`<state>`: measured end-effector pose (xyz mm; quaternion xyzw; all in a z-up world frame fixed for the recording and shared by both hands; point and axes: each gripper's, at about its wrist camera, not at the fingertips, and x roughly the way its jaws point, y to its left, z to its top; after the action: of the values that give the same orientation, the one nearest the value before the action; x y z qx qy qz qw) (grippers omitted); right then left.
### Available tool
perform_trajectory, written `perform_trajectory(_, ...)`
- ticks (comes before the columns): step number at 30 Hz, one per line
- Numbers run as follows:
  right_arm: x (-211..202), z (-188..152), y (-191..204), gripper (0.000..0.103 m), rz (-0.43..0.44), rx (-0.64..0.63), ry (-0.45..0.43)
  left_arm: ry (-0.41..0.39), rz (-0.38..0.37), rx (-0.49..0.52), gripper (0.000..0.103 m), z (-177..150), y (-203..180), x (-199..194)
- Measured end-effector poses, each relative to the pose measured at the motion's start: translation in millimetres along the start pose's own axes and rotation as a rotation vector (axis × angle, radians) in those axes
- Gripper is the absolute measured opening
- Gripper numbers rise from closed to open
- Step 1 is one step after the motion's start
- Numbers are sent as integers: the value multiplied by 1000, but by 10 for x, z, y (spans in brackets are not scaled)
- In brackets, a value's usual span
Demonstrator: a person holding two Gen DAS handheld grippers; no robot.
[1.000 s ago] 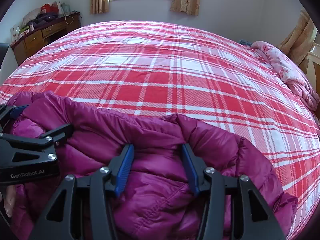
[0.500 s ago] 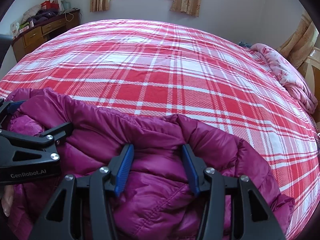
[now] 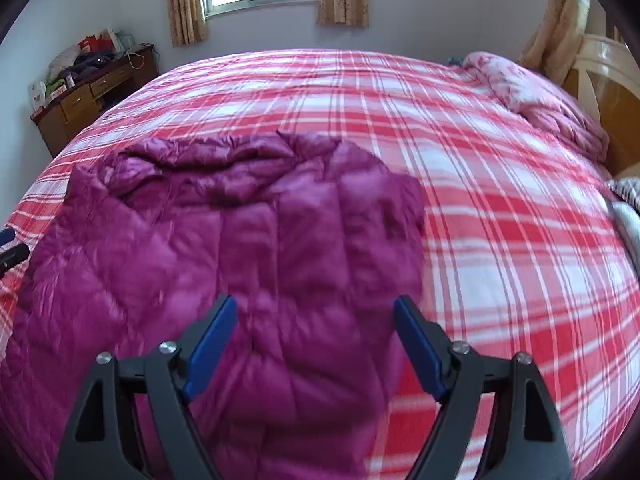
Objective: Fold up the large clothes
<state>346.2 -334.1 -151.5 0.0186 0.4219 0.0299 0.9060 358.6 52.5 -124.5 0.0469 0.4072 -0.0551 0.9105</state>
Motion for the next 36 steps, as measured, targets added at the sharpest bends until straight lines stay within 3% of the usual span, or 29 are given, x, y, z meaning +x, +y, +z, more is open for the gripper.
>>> perform_trajectory(5,-538,-728,-154,82,-16,75,-7,49,25,-22,102,-786,39,-311)
perform_trajectory(12,-950,-1433,-148,82,-18,117,-9,54,13,-32,102,-1410,4,-668)
perform_trajectory(25,-1186,-2068,-30,80,-14,157,-30,29,20,-65,102,-1903,1,-1014)
perform_trajectory(32,-1292,-2246,53,59,13,154,-33,26,-1,-52,101,-2041,-43,-1125)
perform_trajectory(34,-1317,-2265,79,45,34,154,-31,25,-7,-46,100,-2063,-53,-1141)
perform_trajectory(36,-1331,-2281,92,19,80,159,-26,20,-17,-33,88,-2085,-80,-1180)
